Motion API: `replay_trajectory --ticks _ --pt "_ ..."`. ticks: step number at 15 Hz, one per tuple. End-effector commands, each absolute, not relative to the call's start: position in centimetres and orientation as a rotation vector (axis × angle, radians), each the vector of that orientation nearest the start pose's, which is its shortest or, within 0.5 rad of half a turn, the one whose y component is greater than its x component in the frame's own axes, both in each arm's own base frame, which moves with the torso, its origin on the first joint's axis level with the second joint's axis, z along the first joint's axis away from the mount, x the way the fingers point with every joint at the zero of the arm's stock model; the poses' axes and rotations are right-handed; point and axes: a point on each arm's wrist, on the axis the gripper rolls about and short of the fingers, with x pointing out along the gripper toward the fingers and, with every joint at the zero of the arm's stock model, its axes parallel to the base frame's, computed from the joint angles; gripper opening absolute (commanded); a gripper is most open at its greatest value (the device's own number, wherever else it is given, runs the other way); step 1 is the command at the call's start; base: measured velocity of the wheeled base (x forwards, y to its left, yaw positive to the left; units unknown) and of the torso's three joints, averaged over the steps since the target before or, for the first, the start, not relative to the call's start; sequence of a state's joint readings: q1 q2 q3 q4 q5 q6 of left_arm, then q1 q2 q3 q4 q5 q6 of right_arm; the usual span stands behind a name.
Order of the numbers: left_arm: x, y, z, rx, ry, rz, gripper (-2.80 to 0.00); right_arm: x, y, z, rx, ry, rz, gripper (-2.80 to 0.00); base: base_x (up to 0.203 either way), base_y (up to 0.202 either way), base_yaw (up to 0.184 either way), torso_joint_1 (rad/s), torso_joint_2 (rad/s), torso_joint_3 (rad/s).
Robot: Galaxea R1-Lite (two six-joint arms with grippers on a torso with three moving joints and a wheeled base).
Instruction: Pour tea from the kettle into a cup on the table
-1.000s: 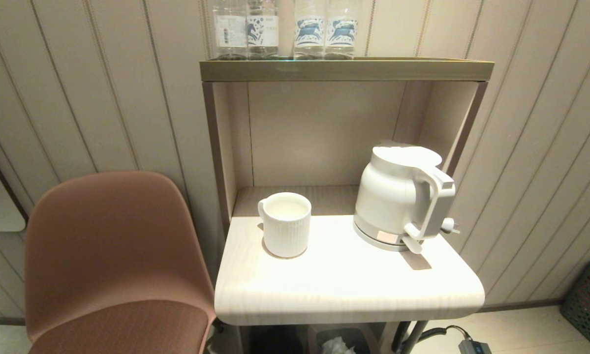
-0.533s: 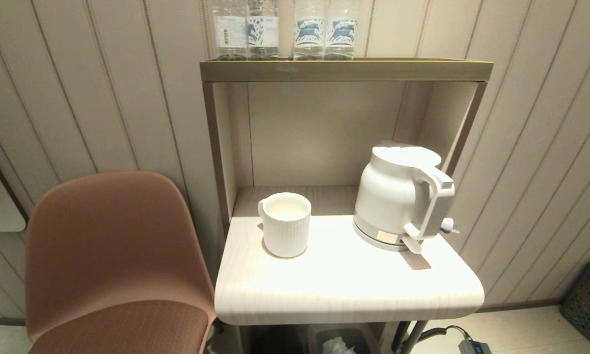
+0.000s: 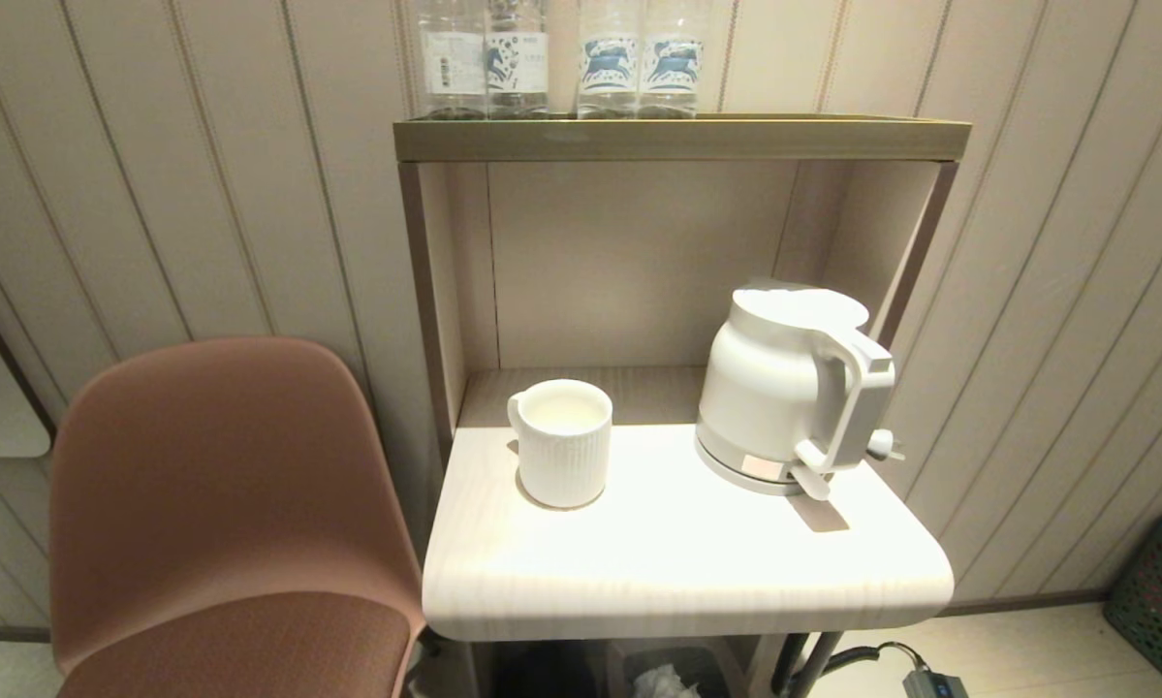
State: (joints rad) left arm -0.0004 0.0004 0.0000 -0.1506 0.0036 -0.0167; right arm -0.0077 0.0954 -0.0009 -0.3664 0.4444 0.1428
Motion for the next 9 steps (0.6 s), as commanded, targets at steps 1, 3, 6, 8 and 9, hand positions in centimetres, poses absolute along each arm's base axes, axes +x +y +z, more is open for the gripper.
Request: replay_trajectory --ticks 1,3,6,8,9 --pt "-2.4 0.0 9.1 -0.018 -0.152 0.003 -2.8 -2.5 0.8 11.4 0.081 -0.295 0.364 -2.8 0.0 0.0 0.0 0.0 0.0 0.0" --pt "-2.4 0.0 9.1 -0.017 -0.152 0.002 -2.8 -3.1 0.6 11.3 0.06 -0.358 0.291 -2.8 0.0 0.0 0.0 0.0 0.0 0.0" --pt "-2.4 0.0 9.1 -0.018 -0.152 0.002 -2.8 -2.8 0.1 11.0 0.072 -0.328 0.028 -2.8 0.0 0.0 0.0 0.0 0.0 0.0" --pt "-2.4 0.0 9.1 -0.017 -0.152 0.001 -2.8 -2.6 -0.1 10.5 0.024 -0.28 -0.062 -2.8 0.0 0.0 0.0 0.0 0.0 0.0" --pt "-2.4 0.0 9.1 -0.017 -0.152 0.002 -2.8 -2.5 -0.1 10.2 0.002 -0.251 -0.054 -2.8 0.0 0.0 0.0 0.0 0.0 0.0"
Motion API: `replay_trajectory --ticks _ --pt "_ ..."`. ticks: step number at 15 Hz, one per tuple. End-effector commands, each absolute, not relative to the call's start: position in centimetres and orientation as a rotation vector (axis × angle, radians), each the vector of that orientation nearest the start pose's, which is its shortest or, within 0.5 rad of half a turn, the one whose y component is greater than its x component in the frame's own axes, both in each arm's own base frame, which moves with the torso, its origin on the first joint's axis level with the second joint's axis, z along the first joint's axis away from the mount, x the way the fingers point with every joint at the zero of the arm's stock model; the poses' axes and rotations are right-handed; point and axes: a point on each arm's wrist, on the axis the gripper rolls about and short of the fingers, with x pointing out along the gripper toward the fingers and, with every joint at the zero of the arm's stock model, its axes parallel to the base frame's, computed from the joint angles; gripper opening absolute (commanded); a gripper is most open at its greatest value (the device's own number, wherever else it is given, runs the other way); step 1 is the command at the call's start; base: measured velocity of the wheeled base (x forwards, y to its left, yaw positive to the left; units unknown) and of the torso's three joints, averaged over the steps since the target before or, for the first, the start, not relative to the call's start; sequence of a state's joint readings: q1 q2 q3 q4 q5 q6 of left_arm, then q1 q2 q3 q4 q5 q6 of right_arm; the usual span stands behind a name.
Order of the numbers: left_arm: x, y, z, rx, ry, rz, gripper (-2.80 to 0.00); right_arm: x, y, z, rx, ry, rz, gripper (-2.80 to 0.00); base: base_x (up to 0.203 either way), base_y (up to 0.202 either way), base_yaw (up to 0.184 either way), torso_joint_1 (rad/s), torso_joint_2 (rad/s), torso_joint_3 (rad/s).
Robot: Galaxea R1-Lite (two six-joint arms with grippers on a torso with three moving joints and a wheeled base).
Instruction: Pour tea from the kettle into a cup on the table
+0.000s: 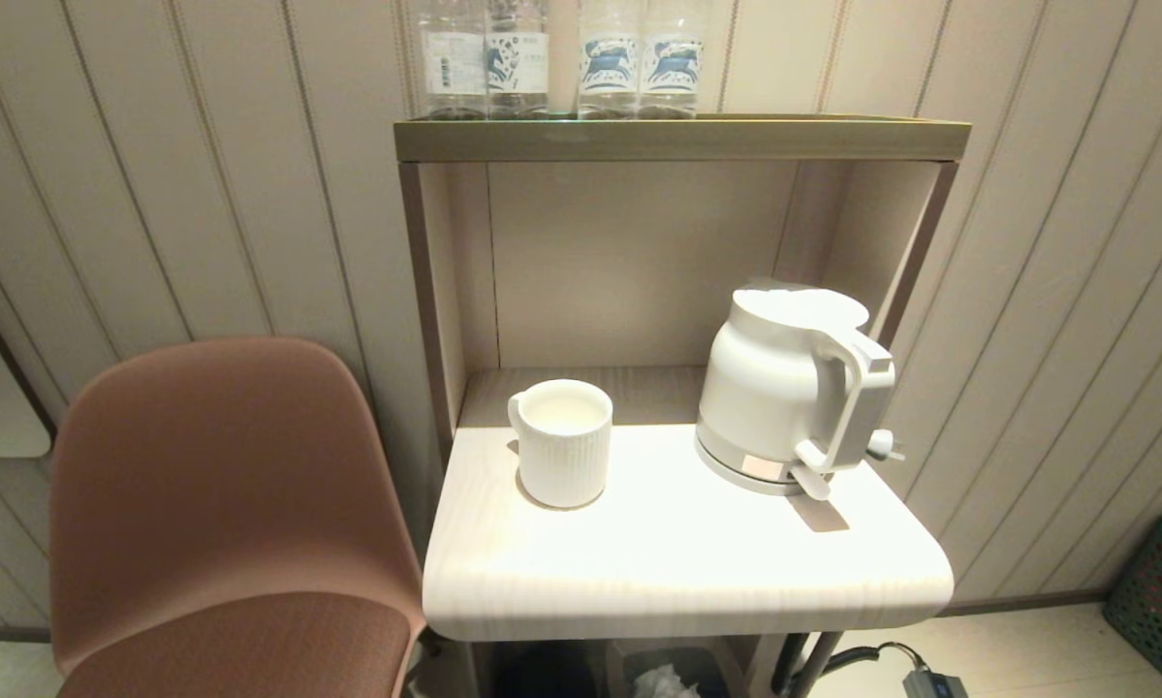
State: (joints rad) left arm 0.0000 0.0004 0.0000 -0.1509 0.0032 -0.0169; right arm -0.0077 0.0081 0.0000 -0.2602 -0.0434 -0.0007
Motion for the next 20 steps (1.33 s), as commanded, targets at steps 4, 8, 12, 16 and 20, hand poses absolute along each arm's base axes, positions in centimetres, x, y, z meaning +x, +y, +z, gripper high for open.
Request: replay_trajectory --ticks 4,8,12,16,20 --pt "-2.4 0.01 9.1 -0.017 -0.152 0.002 -2.8 -2.39 0.0 9.55 -0.059 -0.185 -0.022 -2.8 0.0 0.0 0.0 0.0 0.0 0.0" --pt "-2.4 0.01 9.1 -0.017 -0.152 0.002 -2.8 -2.41 -0.04 9.58 0.017 -0.19 -0.032 -2.8 0.0 0.0 0.0 0.0 0.0 0.0" --pt "-2.4 0.01 9.1 -0.019 -0.152 0.003 -2.8 -2.39 -0.05 9.59 0.019 -0.189 -0.035 -2.8 0.0 0.0 0.0 0.0 0.0 0.0" --pt "-2.4 0.01 9.1 -0.017 -0.152 0.003 -2.8 -2.41 -0.05 9.58 0.018 -0.191 -0.035 -2.8 0.0 0.0 0.0 0.0 0.0 0.0" --pt "-2.4 0.01 9.1 -0.017 -0.152 0.003 -2.8 -2.41 -0.04 9.58 0.014 -0.19 -0.032 -2.8 0.0 0.0 0.0 0.0 0.0 0.0"
